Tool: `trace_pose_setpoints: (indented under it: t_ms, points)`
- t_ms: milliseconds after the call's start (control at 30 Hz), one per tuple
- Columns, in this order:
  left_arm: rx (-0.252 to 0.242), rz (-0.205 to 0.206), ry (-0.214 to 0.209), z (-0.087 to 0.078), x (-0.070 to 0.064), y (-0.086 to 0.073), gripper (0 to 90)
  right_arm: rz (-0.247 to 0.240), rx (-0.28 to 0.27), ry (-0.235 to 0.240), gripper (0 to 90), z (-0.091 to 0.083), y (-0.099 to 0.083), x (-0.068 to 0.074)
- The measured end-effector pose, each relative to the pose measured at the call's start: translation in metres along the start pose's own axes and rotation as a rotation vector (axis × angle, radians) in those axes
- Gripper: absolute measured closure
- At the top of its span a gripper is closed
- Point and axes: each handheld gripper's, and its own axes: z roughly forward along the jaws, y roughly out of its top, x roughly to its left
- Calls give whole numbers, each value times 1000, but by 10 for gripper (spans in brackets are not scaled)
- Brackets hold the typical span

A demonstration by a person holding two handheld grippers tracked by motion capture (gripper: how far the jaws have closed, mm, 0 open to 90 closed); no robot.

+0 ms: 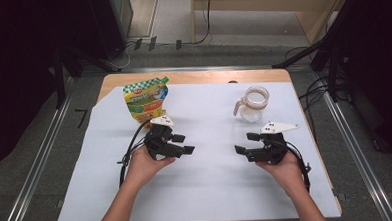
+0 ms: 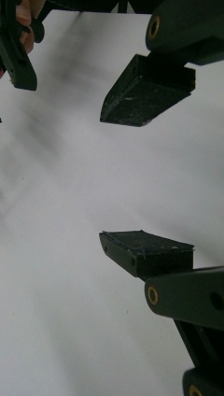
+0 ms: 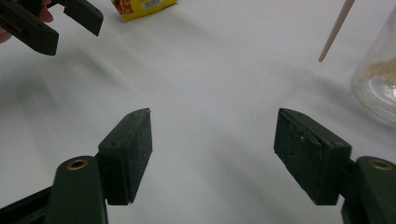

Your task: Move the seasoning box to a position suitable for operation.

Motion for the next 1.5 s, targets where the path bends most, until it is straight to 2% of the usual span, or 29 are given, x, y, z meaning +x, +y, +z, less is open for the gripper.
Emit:
trace_pose_setpoints:
  t_ms: [67,133,300,433,600,733,800,833,867,900,1000,1033,1167,1267,1367,1500]
  points:
    - [-10,-17,-31,0,1,1,348,0,5,-3,328,2,0,-1]
    - [-19,-26,-44,-2,1,2,339,3,18,-12,344,4,-1,-1]
    - [-8,15,-24,-4,-2,2,348,-7,14,-17,361,6,-1,0]
    - [-7,29,-23,-5,-3,3,359,-15,13,-24,381,6,0,-1]
    - [-31,15,-58,-7,-5,4,362,-8,19,-35,375,5,0,-4]
    - [-33,31,-56,-8,-7,4,361,17,4,-52,355,3,1,-10]
    - [-34,39,-42,-9,-8,5,361,20,-2,-66,360,2,1,-13]
    - [-42,57,-36,-10,-10,5,362,17,2,-79,360,1,1,-16]
    - [-42,57,-36,-10,-10,5,363,22,-2,-88,358,1,1,-18]
    - [-66,88,-36,-13,-15,7,363,30,-3,-90,355,0,0,-20]
    - [-78,121,-43,-15,-20,10,363,42,-16,-105,352,-2,0,-27]
    - [-71,136,-30,-16,-24,12,366,43,-21,-117,349,-3,1,-29]
    - [-48,94,-37,-15,-22,13,367,71,-20,-137,334,-4,5,-40]
    - [-39,91,-31,-15,-21,12,367,66,-30,-176,322,-4,9,-46]
    - [-39,90,-33,-17,-20,12,367,106,-22,-192,286,-3,10,-56]
    - [-44,95,-32,-17,-21,10,367,122,-29,-226,251,-1,15,-68]
